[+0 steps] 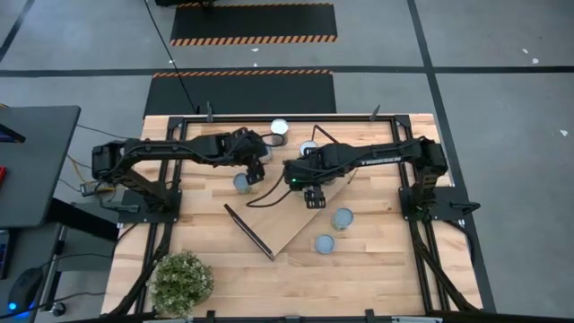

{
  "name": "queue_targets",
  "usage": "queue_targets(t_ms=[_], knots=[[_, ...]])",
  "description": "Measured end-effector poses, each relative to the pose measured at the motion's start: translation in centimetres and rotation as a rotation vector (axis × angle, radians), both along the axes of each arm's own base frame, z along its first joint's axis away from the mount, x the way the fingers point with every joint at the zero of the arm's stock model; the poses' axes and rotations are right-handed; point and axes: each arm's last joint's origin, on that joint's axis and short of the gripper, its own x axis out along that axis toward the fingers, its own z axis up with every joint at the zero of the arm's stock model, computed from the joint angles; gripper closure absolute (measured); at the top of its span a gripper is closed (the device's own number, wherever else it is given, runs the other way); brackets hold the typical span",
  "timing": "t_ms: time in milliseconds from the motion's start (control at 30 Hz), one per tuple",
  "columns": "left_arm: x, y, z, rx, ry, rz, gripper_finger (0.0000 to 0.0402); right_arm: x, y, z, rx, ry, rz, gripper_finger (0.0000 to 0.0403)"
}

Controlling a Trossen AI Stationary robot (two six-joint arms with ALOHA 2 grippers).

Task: Pick and place cans onto a shelf
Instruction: Put the yellow fruit can on the shelf

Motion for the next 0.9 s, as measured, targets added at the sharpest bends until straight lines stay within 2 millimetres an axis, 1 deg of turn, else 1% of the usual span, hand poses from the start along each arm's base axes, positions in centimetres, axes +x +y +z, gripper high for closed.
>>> queue_targets(t_ms=[67,233,300,367,533,667,800,900], knots=[[-0.2,0.0,0.0,0.001,-0.014,0.005,0.0111,0.1,-0.2,-0.4,0.012,0.006,-0.030,0.0059],[-1.8,-0.4,0.7,0.008,-0.038,0.018,0.0111,0.1,-0.2,-0.9,0.025,0.024,-0.096,0.0058],[-2.2,-0.5,0.7,0.008,-0.054,0.023,0.0111,0.1,-0.2,-0.8,0.029,0.001,-0.108,0.0058],[-3.1,-0.7,0.5,0.010,-0.049,0.029,0.0111,-0.2,-0.2,-0.7,0.029,0.005,-0.124,0.0058],[-4.7,-1.1,0.5,0.026,-0.085,0.068,0.0111,-0.2,-0.3,-0.5,0.037,-0.020,-0.201,0.0058],[-5.5,-1.2,1.3,0.051,-0.115,0.109,0.0111,-0.2,-0.8,-0.8,0.058,-0.032,-0.320,0.0058],[-6.0,-1.3,2.4,0.104,-0.169,0.138,0.0111,0.1,-1.4,-1.4,0.054,-0.026,-0.404,0.0058],[-6.2,-1.2,2.7,0.146,-0.170,0.170,0.0111,0.3,-1.8,-2.0,0.063,-0.022,-0.462,0.0058]])
